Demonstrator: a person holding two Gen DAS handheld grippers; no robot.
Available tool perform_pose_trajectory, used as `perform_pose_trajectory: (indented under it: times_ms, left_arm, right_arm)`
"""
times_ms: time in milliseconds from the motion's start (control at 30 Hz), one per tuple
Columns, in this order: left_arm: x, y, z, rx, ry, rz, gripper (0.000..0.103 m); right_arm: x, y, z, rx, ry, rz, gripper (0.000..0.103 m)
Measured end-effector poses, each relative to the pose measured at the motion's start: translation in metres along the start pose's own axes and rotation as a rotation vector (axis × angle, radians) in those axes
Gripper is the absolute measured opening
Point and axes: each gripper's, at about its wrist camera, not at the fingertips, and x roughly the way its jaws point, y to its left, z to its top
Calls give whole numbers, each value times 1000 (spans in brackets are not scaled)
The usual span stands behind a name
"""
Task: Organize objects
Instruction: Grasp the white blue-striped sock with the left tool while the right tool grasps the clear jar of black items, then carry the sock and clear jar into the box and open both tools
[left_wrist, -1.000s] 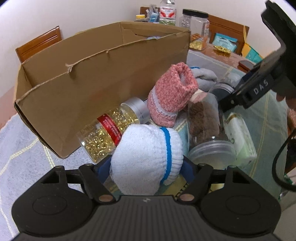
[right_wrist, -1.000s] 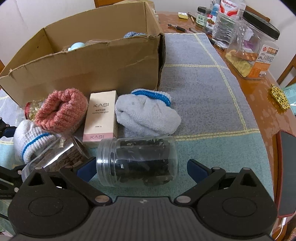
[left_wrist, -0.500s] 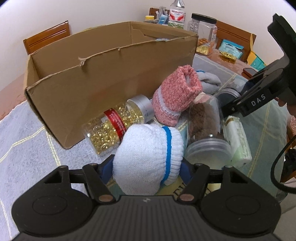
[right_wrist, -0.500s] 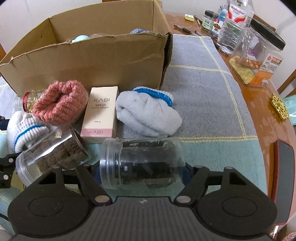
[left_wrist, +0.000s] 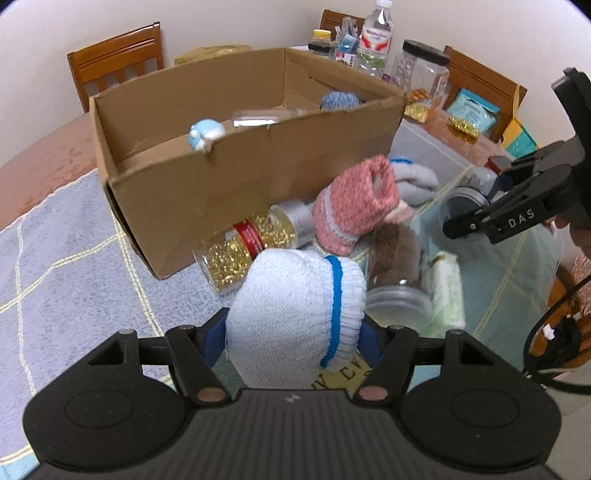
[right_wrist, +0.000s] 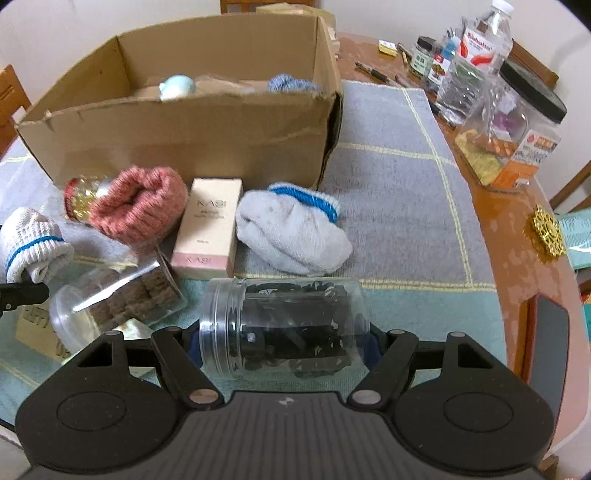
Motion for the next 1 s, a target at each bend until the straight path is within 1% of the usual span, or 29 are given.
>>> perform_pose_trajectory:
  times_ms: [133, 333, 567, 767, 1000]
  left_arm:
    - [-17, -2, 10, 5, -5, -1, 69]
    - [-38, -1, 36, -11, -33, -7, 69]
    - [-57, 9, 82, 17, -111, 32, 69]
    - [-47, 33, 116, -13, -132, 74, 69]
    - [-21, 65, 147, -25, -125, 130, 69]
  right_arm:
    - [-14, -1, 12, -14, -17, 28, 79]
    - [-42, 8, 32, -78, -64, 66, 79]
    - [-69, 17, 67, -147, -158, 119, 79]
    - [-75, 29, 97, -185, -201, 149, 79]
    - [-64, 38, 128, -212, -214, 169, 79]
